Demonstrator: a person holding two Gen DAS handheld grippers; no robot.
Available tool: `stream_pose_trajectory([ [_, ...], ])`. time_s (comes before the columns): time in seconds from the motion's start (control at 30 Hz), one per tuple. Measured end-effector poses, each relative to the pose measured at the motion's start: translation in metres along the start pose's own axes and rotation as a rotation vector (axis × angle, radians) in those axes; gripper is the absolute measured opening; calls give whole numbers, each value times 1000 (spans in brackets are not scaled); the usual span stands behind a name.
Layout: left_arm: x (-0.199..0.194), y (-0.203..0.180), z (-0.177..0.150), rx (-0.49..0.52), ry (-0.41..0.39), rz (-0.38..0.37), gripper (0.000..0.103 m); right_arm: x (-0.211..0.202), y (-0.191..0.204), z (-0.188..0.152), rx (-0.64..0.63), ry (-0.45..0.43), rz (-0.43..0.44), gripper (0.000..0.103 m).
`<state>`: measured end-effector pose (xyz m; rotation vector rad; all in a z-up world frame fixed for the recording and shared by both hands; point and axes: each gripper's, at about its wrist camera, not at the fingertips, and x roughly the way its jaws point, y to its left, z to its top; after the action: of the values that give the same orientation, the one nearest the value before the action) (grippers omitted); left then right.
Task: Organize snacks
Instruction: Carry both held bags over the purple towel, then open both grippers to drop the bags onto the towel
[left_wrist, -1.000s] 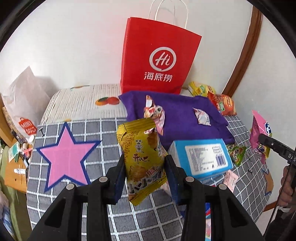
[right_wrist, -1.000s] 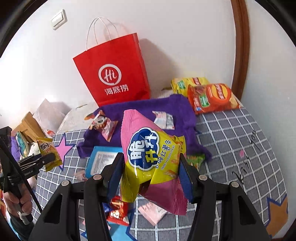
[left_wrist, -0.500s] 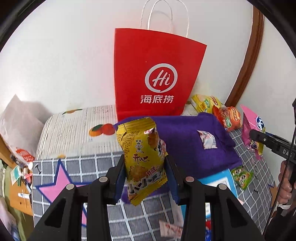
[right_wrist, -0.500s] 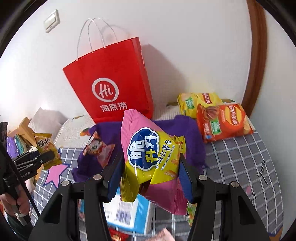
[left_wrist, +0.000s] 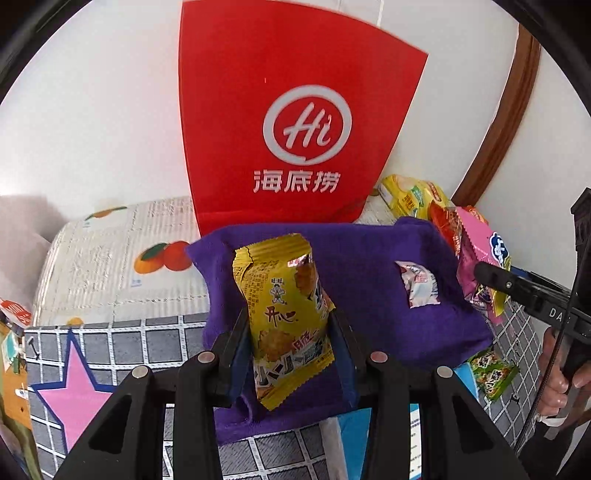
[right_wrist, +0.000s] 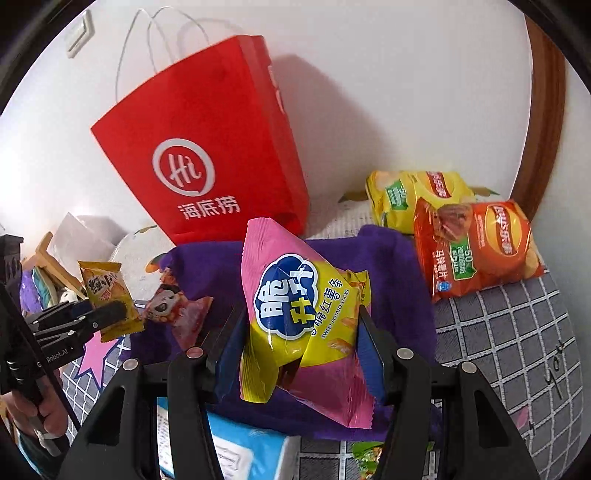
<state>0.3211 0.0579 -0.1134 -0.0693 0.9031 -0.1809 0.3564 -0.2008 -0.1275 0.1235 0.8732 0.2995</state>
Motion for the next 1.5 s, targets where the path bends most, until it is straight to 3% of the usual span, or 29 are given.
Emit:
stream_pose_trajectory([
  [0.43,18,-2,-4,18,43,-1,39,24,-12,-17,-5,27,11,56],
  [1.07,39,-9,-13,27,119,-35,39,61,-10,-30,-83,115,-118,57],
  [1.3,46,-8,-15,20,142,-35,39,61,-6,-31,-116,118,-151,65],
  [1.4,47,-7,-16,20,145,-35,39,58,-4,-31,-134,107,-174,74],
  [1.5,48,-5,-16,13,151,-39,39,52,-4,-28,-123,99,-175,74],
])
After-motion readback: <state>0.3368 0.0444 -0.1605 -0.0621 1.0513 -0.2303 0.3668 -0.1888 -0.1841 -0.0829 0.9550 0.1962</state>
